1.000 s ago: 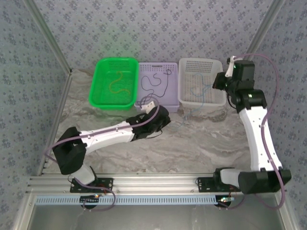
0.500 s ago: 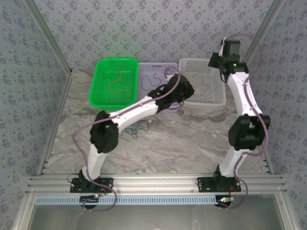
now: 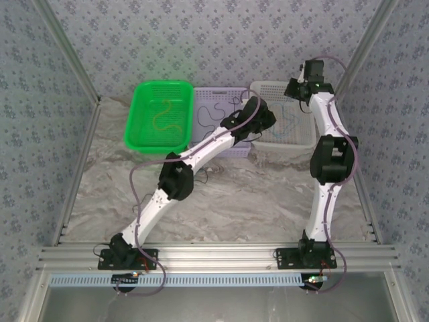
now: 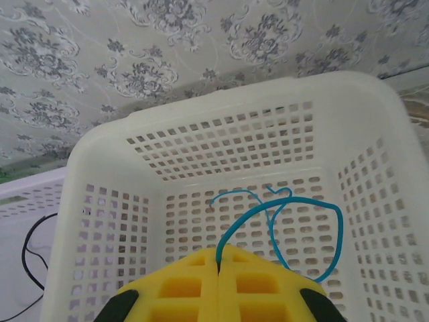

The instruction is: Untangle the cables

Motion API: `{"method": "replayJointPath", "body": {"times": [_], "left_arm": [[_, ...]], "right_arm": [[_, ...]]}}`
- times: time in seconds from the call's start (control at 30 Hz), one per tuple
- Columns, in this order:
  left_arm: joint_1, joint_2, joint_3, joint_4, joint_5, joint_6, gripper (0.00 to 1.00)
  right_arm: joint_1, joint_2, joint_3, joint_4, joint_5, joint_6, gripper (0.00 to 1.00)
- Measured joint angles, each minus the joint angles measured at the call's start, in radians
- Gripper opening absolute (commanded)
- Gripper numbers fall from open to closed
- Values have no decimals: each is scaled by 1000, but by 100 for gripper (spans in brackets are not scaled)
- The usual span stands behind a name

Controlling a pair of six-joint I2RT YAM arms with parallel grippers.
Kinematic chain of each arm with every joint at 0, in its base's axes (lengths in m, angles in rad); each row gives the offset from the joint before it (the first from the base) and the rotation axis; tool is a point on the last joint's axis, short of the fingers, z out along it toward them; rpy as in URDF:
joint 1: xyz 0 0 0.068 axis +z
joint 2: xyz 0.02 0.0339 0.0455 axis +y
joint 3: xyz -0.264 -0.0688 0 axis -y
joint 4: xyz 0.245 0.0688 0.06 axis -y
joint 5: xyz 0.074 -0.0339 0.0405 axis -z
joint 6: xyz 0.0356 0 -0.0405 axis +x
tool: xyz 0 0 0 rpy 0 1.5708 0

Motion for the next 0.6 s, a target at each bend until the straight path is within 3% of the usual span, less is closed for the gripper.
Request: {"method": "replayJointPath", "body": {"times": [0.1, 0.23, 0.5, 0.6], "left_arm": [[0, 16, 39, -67, 9, 21, 58], [-16, 10, 59, -120, -1, 51, 61], [-48, -69, 58, -236, -42, 67, 63], [-53, -122, 52, -247, -53, 80, 70]], "right_arm": [[-3, 14, 48, -48, -9, 7, 35], [-9, 6, 64, -82, -13, 19, 43], [-24, -52, 60, -172, -25, 46, 41], [-27, -154, -36, -154, -28, 54, 41]]}}
